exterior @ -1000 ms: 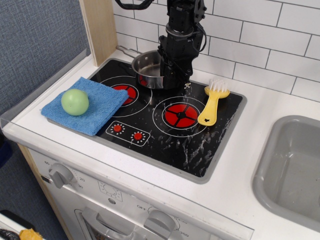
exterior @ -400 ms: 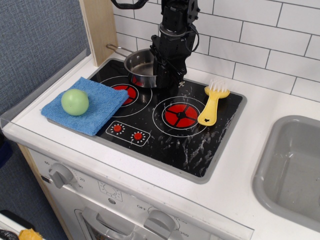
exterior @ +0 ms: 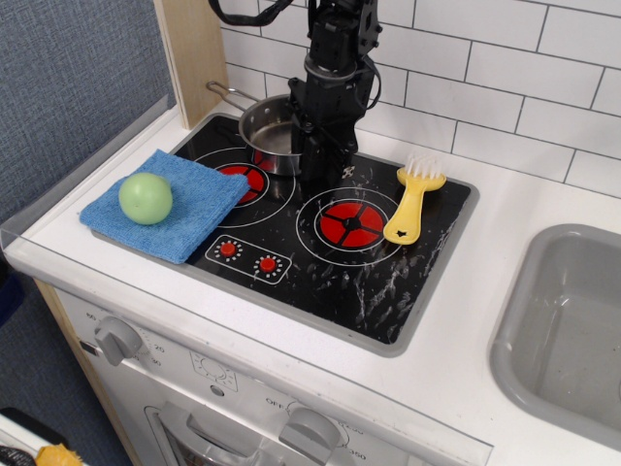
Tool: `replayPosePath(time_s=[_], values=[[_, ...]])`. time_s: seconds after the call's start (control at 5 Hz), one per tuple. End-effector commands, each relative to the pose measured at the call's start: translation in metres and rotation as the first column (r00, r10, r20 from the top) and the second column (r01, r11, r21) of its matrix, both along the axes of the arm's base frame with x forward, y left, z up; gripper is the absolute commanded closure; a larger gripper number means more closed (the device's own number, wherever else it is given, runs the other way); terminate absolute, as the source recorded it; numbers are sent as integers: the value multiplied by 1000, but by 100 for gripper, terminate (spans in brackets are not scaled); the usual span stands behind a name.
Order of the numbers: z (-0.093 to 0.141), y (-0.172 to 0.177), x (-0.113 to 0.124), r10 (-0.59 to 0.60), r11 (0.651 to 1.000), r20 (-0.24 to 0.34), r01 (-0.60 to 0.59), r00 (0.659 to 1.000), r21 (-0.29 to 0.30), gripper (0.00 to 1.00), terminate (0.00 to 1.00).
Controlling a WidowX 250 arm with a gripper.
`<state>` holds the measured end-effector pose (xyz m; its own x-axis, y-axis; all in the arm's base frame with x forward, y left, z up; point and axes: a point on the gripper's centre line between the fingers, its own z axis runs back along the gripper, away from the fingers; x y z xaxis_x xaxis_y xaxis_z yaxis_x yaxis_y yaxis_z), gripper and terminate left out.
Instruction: Move the pot to the front right.
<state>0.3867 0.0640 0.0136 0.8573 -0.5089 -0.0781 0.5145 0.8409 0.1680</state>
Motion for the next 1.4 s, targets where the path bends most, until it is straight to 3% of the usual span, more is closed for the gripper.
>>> replayPosePath(time_s=[0.0, 0.2, 0.4, 0.6, 0.8, 1.0, 1.2], values=[[53, 2, -16, 39, 994, 137, -24, 990, -110, 0, 0], [76, 8, -29, 127, 981, 178, -97, 976, -170, 0, 0], [86, 9, -38, 177, 972, 182, -143, 967, -185, 0, 0], [84, 5, -39, 196, 973, 161, -171, 967, -157, 0, 0], [80, 2, -37, 205, 977, 100, -198, 974, -76, 0, 0], [80, 2, -37, 205, 977, 100, -198, 974, -76, 0, 0], [80, 2, -37, 205, 977, 100, -198, 974, -76, 0, 100]])
